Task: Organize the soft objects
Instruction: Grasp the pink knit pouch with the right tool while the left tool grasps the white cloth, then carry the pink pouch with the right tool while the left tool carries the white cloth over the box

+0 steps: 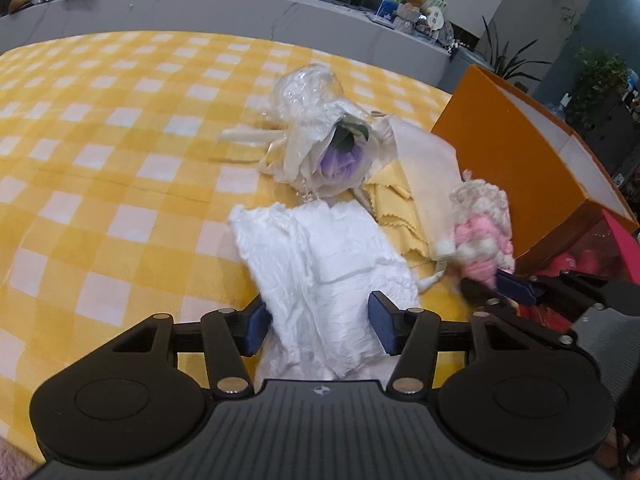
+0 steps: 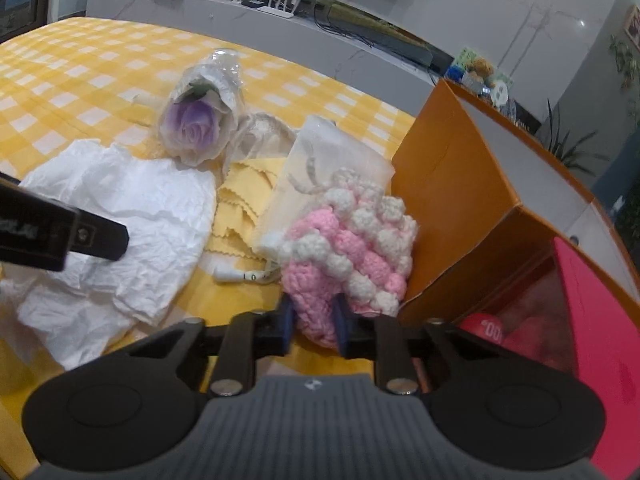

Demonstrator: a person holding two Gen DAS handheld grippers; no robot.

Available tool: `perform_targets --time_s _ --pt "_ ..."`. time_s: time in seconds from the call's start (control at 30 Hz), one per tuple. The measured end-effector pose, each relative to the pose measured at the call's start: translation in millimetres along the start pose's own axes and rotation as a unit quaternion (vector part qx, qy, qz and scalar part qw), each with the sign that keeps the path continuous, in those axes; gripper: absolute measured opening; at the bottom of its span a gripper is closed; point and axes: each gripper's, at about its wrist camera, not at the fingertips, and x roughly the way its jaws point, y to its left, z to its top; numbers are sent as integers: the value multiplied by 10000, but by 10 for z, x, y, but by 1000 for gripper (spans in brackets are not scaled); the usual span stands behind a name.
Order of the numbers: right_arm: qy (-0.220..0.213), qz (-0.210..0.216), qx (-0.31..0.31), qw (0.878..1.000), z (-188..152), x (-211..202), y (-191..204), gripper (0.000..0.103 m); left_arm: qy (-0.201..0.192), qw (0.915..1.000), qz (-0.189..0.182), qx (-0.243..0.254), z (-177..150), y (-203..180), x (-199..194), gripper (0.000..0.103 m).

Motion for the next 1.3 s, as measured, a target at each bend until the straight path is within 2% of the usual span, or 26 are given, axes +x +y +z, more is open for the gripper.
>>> perform_targets --time_s 0.03,0.13,0.2,0.23,0.3,0.5,0.8,1.3 --pt "-34 -9 -28 10000 2 -25 5 9 2 10000 12 24 -3 1 3 64" --pt "-196 -65 -28 9998 19 -160 -9 8 3 10000 40 67 1 -3 -5 50" --pt "-302 -47 61 9995 28 -297 -32 7 0 9999 39 128 7 -17 -13 26" --pt "-340 -23 118 9993 26 -361 -43 7 -15 9998 101 176 7 -34 -18 20" --pt "-429 -8 226 9988 4 -513 -60 7 -39 9998 85 196 9 -43 -33 15" --pt "-627 257 507 9964 -85 -900 -99 7 -288 9994 -61 208 -18 -37 -213 12" --pt "-707 678 648 9931 -242 -1207 -105 7 -737 9965 -183 342 -162 -175 -696 11" --pt "-1243 821 1079 9829 -329 -1818 -395 7 -1350 9873 -567 612 -144 -605 -1271 11"
